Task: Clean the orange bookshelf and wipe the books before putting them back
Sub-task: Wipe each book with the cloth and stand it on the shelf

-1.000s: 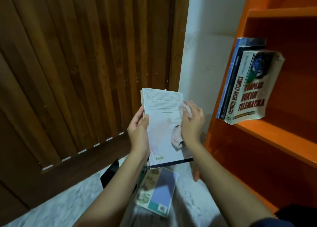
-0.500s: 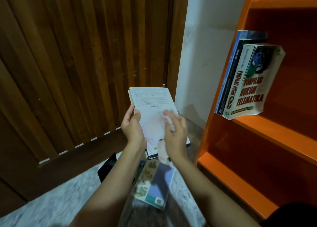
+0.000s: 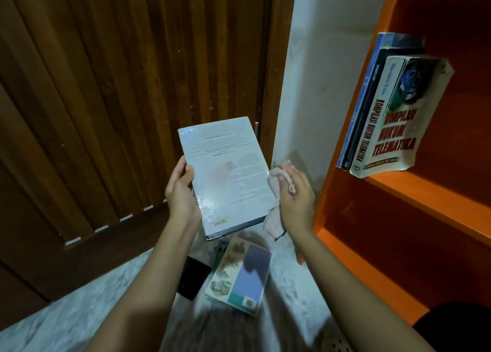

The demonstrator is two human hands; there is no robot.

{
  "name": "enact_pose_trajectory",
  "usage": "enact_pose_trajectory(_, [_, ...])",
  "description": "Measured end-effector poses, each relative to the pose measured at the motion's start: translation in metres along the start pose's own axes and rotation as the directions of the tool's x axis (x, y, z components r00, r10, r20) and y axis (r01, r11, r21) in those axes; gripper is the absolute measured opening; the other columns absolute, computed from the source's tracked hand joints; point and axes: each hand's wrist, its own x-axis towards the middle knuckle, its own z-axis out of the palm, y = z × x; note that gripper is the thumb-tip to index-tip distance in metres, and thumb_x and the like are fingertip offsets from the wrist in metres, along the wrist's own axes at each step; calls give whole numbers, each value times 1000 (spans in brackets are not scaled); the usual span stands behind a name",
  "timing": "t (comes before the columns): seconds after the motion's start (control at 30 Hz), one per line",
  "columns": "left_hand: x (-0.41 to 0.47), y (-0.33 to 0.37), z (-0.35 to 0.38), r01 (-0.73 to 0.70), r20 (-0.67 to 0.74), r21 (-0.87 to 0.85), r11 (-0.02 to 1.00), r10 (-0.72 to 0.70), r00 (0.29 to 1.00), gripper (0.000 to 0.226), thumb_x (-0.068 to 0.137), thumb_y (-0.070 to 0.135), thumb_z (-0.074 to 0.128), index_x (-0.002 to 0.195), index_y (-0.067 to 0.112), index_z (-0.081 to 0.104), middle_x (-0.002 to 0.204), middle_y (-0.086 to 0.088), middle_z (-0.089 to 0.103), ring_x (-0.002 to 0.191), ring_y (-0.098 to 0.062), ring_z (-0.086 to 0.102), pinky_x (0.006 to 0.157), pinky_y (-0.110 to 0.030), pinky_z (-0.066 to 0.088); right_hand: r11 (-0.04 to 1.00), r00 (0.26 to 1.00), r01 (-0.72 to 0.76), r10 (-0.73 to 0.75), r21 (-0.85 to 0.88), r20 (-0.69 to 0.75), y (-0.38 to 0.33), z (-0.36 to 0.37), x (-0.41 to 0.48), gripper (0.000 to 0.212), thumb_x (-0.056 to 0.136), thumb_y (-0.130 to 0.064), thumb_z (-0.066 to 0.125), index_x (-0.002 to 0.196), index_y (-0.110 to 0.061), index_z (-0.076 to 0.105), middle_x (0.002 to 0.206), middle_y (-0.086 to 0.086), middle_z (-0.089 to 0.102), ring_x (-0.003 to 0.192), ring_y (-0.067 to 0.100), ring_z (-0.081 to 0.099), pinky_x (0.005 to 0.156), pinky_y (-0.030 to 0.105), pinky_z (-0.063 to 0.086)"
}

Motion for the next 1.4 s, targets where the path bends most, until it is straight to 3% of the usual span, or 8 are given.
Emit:
enact_pose_trajectory(0.27, [6,2,4,1,172,-2,1000,-1,985,29,92,15,57,115,33,61,120,3,66,103,-18,67,96,-48,47,868,912,-357,245,346,328,-3,-15,20,49,77,-47,70,119,-57,47,139,2,51,123,23,53,99,47,46])
enact_pose_trajectory(0.37, [10,2,6,-41,215,45,998,30,976,32,94,14,53,119,32,60,124,3,64,107,-19,65,99,-50,44,807,877,-408,216,427,428,-3,-18,19,70,74,-18,77,134,-33,45,133,5,56,117,22,59,94,42,51])
enact_pose_trajectory(0.6, [20,-7,9,-203,289,323,924,108,951,39,99,21,46,135,36,45,130,5,59,110,-17,63,82,-39,52,771,907,-394,237,499,349,-10,-16,9,36,78,3,68,113,0,61,110,15,69,100,30,67,85,42,54])
enact_pose_trajectory(0.87, [4,-17,40,-546,486,755,364,249,838,52,96,17,51,144,25,33,154,3,25,140,-16,26,105,-26,24,863,952,-294,229,411,201,-6,-13,-2,40,75,4,72,113,-5,64,107,9,71,99,23,68,87,45,54])
enact_pose_trajectory(1.0, [-11,-31,59,-571,578,665,482,154,802,63,96,40,46,146,46,8,139,0,38,110,-10,53,85,-33,55,982,984,-129,109,138,143,-6,-7,-9,60,67,1,78,120,-24,61,114,-7,67,107,6,62,90,25,52])
enact_pose_trajectory(1.1, [-16,-28,67,-530,541,677,510,142,829,78,90,54,48,141,53,-12,145,-6,30,115,-15,45,92,-39,47,1000,990,-4,1,21,142,-8,-2,-18,61,68,-3,77,121,-27,60,103,-23,64,90,-14,59,74,5,46])
enact_pose_trajectory(1.23, [-14,-22,60,-554,543,690,465,174,822,95,86,44,62,143,48,-15,156,-2,18,137,-28,32,100,-51,40,997,990,75,-71,-34,126,-3,3,-28,54,71,-16,76,122,-27,61,108,-6,70,87,3,66,70,25,55])
enact_pose_trajectory(1.4, [-12,-13,53,-595,540,690,412,254,802,93,89,32,61,141,52,-13,150,-5,33,121,-22,51,89,-42,52,994,990,94,-88,-54,110,-9,17,-37,53,71,-19,73,122,-28,61,107,-6,69,87,3,64,72,21,54])
